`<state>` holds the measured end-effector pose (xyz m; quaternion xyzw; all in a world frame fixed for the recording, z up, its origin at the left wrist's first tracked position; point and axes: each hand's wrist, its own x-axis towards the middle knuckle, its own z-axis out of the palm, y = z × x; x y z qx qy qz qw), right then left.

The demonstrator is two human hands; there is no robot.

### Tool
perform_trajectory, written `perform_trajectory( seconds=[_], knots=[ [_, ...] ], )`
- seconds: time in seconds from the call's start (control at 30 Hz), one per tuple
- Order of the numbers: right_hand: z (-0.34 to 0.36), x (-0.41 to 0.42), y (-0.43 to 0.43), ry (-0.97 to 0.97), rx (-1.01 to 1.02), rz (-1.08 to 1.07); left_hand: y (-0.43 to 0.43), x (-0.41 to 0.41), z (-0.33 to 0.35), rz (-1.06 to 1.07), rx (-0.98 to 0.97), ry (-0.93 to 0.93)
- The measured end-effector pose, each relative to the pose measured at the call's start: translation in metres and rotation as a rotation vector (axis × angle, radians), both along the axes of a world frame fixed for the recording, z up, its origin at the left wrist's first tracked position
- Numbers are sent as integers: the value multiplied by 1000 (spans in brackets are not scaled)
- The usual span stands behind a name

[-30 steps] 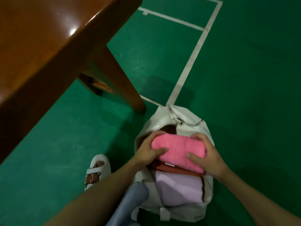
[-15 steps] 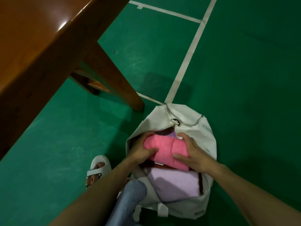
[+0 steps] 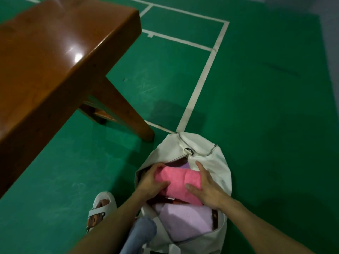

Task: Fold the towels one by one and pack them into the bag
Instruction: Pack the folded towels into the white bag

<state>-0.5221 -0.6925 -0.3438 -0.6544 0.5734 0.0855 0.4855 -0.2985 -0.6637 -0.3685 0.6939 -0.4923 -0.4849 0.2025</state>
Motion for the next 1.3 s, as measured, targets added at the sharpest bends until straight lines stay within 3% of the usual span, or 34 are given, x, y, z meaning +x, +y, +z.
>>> perform_trajectory(
  seconds=[0.13,0.43,0.53,0.7,0.9,1.03,1.3],
  knots=[
    [12,3,8,150,-33,-28,-1,-3,8,-39,54,-14],
    [23,10,22,188,-284,160,-7,-12,16,-81,115,-88],
    [9,21,24,85,-258,21,-6,-12,7,-72,110,-91],
    [-1,42,27,-72,-340,-412,-13,-17,15,-78,141,-16],
    [-4,11,15,-32,-303,-154,-16,-17,21,-46,165,-58],
    [2,-6,6,6,-338,-87,-14,-20,25,-68,39,-119],
    [14,-1,3,72,-448,-4,-17,-28,32,-290,-73,-361]
  ],
)
